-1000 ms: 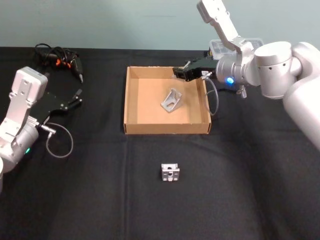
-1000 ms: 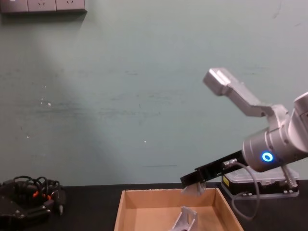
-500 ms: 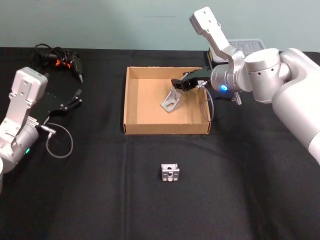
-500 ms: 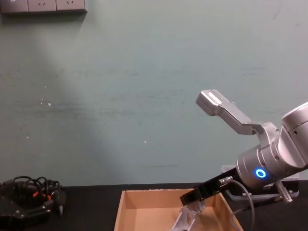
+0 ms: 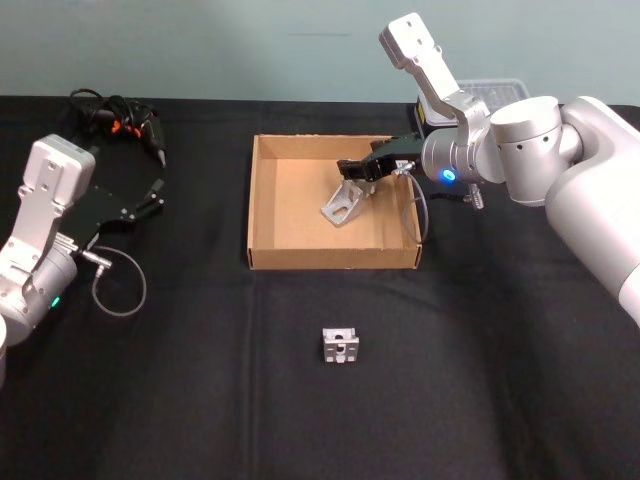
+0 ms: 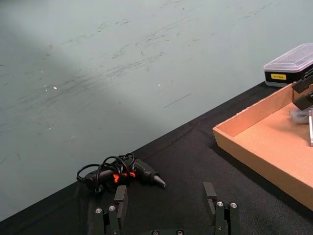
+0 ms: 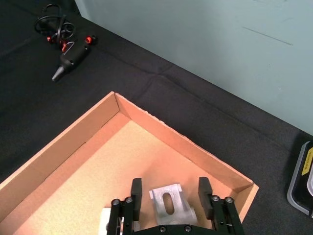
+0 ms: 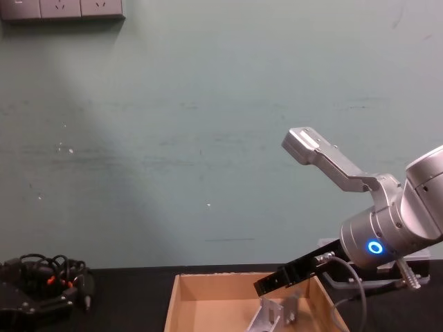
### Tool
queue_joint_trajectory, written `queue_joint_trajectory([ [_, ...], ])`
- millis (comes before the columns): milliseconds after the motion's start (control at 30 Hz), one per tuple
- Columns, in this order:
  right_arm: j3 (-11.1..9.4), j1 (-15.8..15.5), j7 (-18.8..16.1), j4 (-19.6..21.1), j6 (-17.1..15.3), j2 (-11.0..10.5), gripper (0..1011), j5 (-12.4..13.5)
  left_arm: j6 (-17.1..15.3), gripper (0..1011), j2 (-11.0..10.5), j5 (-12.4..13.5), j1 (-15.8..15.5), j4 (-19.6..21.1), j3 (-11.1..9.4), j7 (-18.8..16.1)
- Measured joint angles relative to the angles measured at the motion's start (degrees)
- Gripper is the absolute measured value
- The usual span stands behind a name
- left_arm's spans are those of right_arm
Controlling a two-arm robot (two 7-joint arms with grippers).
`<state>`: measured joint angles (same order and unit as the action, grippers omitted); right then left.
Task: Use one hand to pick up the angle iron from the table and place it into the box.
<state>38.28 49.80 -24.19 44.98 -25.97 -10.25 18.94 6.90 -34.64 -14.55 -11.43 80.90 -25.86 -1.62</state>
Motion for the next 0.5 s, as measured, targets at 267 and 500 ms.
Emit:
queue_joint_trajectory([
  [267, 0.0, 0.0, 0.0, 0.1, -0.1, 0.0, 930, 0.1, 0.0, 1000, 0.0, 0.0, 0.0, 0.0, 0.0, 0.0],
  [500, 0.0, -0.1, 0.0, 0.2, -0.1, -0.1, 1003, 0.1, 0.0, 1000, 0.0, 0.0, 0.0, 0.0, 0.0, 0.0],
])
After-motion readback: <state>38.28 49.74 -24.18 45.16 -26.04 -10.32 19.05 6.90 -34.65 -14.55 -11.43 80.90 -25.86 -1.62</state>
